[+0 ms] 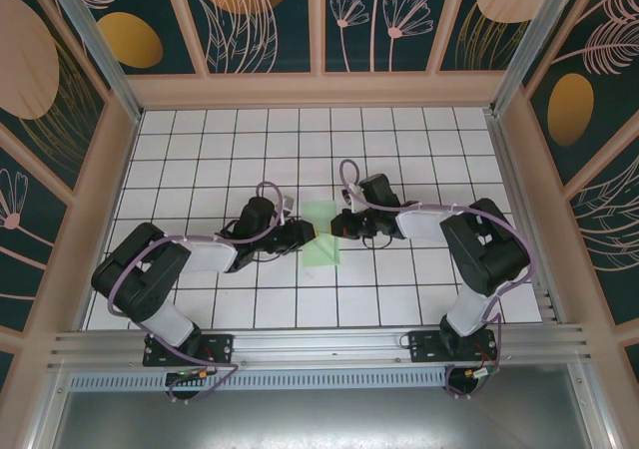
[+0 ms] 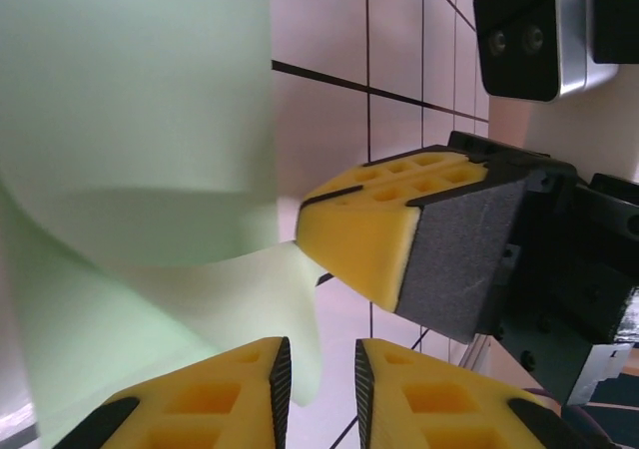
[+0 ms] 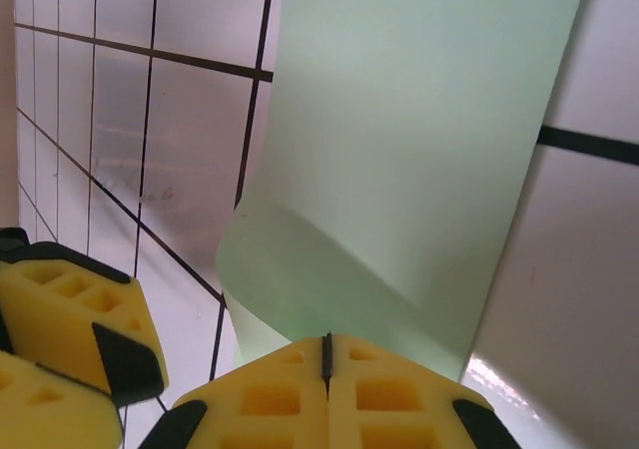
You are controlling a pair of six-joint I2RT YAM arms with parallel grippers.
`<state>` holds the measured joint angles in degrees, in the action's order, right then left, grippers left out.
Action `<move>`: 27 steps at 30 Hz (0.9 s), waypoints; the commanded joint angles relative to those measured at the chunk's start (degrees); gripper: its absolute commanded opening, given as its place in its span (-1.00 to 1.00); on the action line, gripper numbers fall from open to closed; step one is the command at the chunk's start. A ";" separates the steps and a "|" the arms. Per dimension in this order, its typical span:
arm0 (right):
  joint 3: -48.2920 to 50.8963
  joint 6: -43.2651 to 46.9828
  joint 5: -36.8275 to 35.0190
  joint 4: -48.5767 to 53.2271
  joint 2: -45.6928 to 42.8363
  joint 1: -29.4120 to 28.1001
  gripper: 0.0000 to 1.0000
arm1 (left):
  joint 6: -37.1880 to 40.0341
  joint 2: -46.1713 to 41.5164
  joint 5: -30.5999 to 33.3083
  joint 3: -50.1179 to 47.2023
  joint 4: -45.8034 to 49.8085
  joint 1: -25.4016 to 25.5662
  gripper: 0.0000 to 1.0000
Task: Fold a paper plane with a square sheet of paper (pick it up from the middle)
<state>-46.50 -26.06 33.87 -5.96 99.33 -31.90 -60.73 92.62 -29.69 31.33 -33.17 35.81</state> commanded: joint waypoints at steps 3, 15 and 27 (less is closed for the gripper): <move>-2.64 3.68 -0.26 2.64 2.14 0.25 -1.00 | -0.88 3.49 -3.41 3.92 -3.31 0.96 -0.47; -3.67 4.90 -0.97 3.16 3.55 2.19 -1.00 | -0.80 7.48 -3.98 5.84 -1.87 1.80 -0.54; -4.73 5.67 1.78 3.75 4.86 2.54 -1.00 | -0.55 8.85 -3.80 6.92 -0.96 2.06 -0.56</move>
<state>-49.89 -22.31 33.61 -2.74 103.11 -29.56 -61.36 101.36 -32.80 37.12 -34.30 37.52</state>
